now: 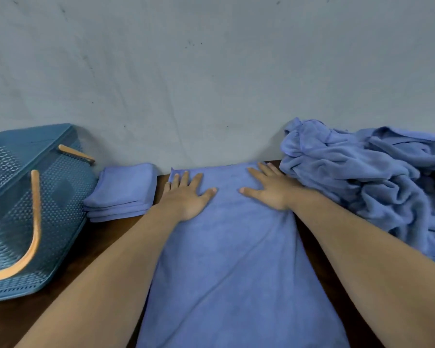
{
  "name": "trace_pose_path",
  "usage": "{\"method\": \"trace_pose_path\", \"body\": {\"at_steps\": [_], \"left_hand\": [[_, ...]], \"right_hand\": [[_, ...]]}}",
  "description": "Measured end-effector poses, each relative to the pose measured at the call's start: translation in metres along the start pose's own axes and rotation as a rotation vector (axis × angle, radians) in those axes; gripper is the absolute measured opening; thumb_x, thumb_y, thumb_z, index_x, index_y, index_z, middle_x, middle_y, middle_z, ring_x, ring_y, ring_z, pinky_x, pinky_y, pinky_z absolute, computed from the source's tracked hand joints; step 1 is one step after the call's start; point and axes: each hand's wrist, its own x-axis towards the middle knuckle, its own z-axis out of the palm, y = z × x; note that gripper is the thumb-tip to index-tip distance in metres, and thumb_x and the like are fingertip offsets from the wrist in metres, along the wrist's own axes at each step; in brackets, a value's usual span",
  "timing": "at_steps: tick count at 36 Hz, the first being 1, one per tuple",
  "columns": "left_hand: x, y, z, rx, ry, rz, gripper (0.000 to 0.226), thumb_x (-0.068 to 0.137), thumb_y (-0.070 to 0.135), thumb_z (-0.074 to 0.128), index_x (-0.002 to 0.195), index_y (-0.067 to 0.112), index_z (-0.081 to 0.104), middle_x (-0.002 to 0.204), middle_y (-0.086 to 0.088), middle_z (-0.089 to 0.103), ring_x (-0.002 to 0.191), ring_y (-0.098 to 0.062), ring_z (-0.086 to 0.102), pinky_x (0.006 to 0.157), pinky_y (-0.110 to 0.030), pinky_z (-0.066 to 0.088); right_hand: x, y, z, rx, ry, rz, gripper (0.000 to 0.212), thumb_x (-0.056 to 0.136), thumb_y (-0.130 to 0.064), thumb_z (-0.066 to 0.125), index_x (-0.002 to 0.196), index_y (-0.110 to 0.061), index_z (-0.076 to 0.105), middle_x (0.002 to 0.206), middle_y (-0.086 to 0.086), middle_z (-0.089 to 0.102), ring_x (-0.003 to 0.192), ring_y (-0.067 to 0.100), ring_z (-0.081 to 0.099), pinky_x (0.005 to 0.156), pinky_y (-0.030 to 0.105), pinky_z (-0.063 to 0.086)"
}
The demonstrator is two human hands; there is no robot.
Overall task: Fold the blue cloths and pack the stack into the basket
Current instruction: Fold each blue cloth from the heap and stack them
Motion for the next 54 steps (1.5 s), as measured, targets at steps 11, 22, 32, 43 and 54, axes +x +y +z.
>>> {"method": "trace_pose_path", "body": {"at_steps": [11,22,32,43,54], "left_hand": [[0.009,-0.01,0.005,-0.192,0.351,0.092,0.06,0.107,0.061,0.03,0.153,0.029,0.049,0.163,-0.003,0.045,0.154,-0.028,0.034,0.125,-0.046,0.026],[-0.124,-0.006,0.014,-0.408,0.452,0.278,0.025,0.11,0.043,0.047,0.114,0.03,0.068,0.11,0.016,0.068,0.104,-0.008,0.061,0.094,-0.035,0.05],[-0.29,-0.034,0.051,-0.504,0.404,0.39,0.009,0.105,0.037,0.059,0.109,0.042,0.065,0.11,0.022,0.064,0.109,-0.008,0.06,0.094,-0.024,0.046],[-0.402,-0.038,0.059,-0.381,0.307,0.594,0.027,0.092,0.054,0.078,0.113,0.043,0.065,0.122,0.023,0.062,0.118,-0.008,0.061,0.1,-0.032,0.048],[-0.412,-0.032,0.06,-0.364,0.309,0.52,0.029,0.089,0.063,0.076,0.114,0.049,0.07,0.127,0.03,0.061,0.124,-0.001,0.058,0.104,-0.024,0.047]], "right_hand": [[0.003,0.004,0.006,-0.002,0.291,-0.034,0.073,0.103,-0.072,0.031,0.164,-0.032,0.03,0.172,0.003,0.024,0.158,0.028,0.021,0.127,0.044,0.023],[-0.113,-0.017,0.013,0.206,0.359,-0.254,0.044,0.107,-0.056,0.043,0.133,-0.027,0.064,0.134,-0.011,0.061,0.122,0.014,0.06,0.105,0.038,0.048],[-0.286,-0.012,0.049,0.371,0.306,-0.267,0.034,0.106,-0.054,0.051,0.138,-0.043,0.056,0.143,-0.031,0.046,0.13,-0.002,0.05,0.106,0.028,0.047],[-0.4,-0.022,0.061,0.181,0.278,-0.431,0.03,0.086,-0.071,0.072,0.104,-0.047,0.069,0.138,-0.037,0.054,0.137,-0.005,0.046,0.106,0.021,0.035],[-0.412,-0.026,0.057,0.246,0.316,-0.292,0.009,0.105,-0.049,0.05,0.106,-0.048,0.059,0.101,-0.023,0.065,0.105,0.001,0.059,0.085,0.021,0.048]]}}
